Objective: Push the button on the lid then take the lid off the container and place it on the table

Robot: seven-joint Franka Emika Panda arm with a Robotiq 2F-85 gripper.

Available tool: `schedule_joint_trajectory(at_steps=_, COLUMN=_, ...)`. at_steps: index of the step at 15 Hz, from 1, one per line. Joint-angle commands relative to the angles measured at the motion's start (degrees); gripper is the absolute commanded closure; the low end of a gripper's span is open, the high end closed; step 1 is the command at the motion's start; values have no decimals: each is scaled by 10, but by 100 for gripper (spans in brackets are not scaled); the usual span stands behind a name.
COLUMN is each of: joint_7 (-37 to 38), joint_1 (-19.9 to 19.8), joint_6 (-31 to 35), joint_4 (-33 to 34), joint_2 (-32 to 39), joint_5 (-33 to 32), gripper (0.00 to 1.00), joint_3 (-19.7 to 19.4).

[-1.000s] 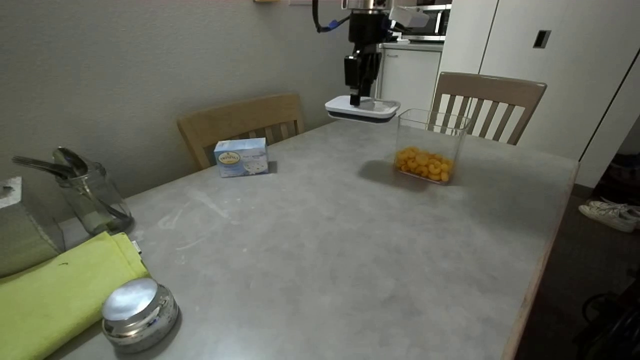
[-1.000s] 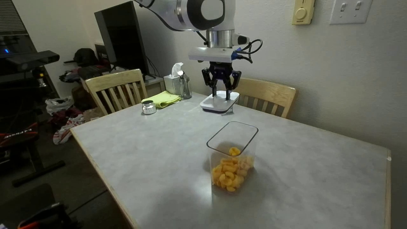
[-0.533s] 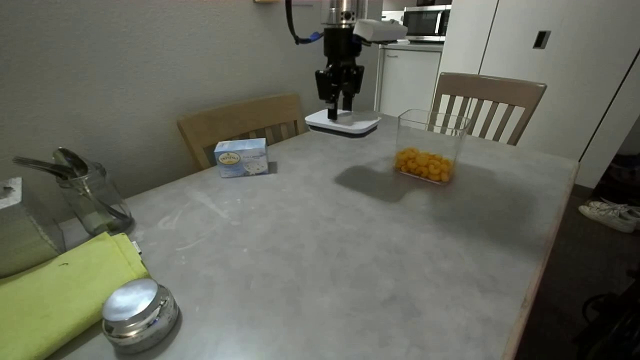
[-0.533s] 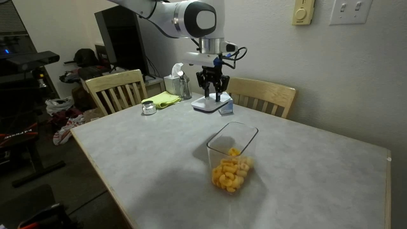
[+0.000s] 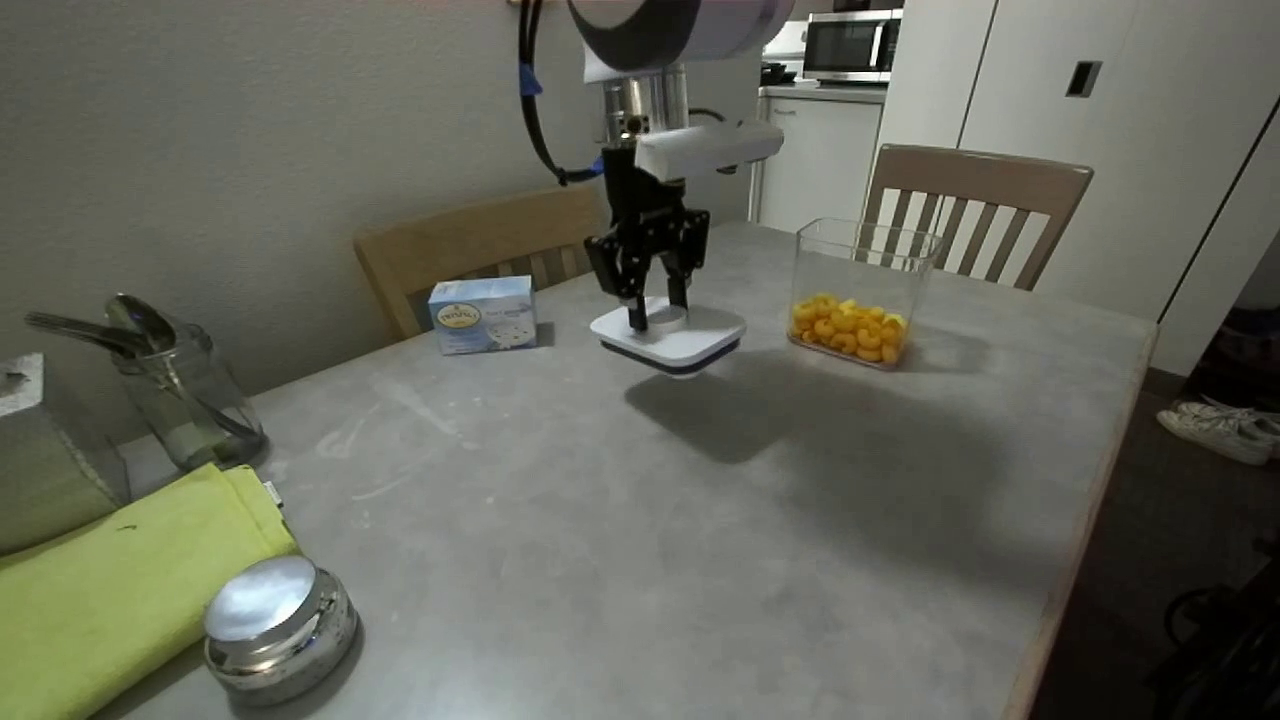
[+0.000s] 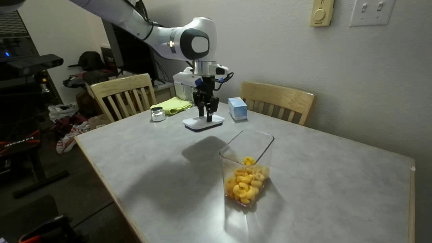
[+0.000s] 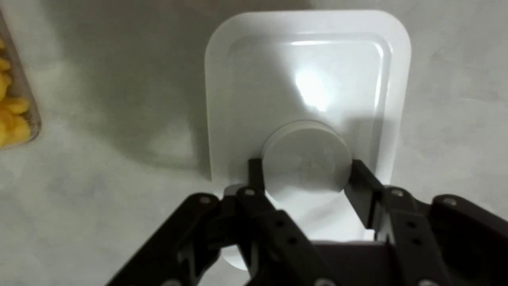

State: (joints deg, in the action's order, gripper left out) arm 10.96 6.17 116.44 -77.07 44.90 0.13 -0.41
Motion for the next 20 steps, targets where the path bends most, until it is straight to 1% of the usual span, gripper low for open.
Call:
schedule_joint_trajectory(at_steps=1, joint_7=70, joint_1=28, joint_6=55, joint_4=-62, joint_2=-2, joint_5=0, gripper=71, joint_3=-5)
schedule_joint_trajectory(at_steps=5, joint_7=130, joint_1=57, joint_6=132, joint_4=-116, joint_2=12, joint_5=5, gripper=71, joint_3=-3)
schedule_joint_trajectory(at_steps=9, joint_7=158, joint_1=86, joint_6=205, joint_4=-150, joint_2=9, joint_5=-3, gripper=71, joint_3=-7)
schedule_joint_trajectory(at_steps=12, joint_7=189, joint_1=111, joint_6=220, joint_4=-169, joint_2=-5, joint_5=-16, gripper=71, joint_3=-21)
schedule_joint_trajectory(at_steps=13, joint_7=202, joint_1=121, joint_6=218, joint_4=-179, joint_2=-16, joint_5=-23, gripper=21, joint_3=-30)
schedule_joint_trajectory(at_steps=14, joint_7=218, joint_1=131, joint_6=214, joint_4=-186, joint_2=-24, joint_5=-32, gripper=19, joint_3=-39)
schedule_joint_trajectory(at_steps=15, joint_7=234, joint_1=142, joint_6=206, joint_4=-196, joint_2=-34, joint_5=-44, gripper=14, joint_3=-49)
schedule_joint_trajectory(at_steps=16, joint_7=249, joint_1=151, joint_6=200, joint_4=-205, joint_2=-43, joint_5=-56, gripper=6, joint_3=-56)
schedule_joint_trajectory(at_steps=17, joint_7=266, joint_1=161, joint_6=192, joint_4=-216, joint_2=-58, joint_5=-70, gripper=1, joint_3=-62)
schedule_joint_trajectory(at_steps=20, joint_7=303, joint_1=182, joint_6=184, joint_4=-246, joint_2=-101, joint_5=-111, gripper=0, joint_3=-69)
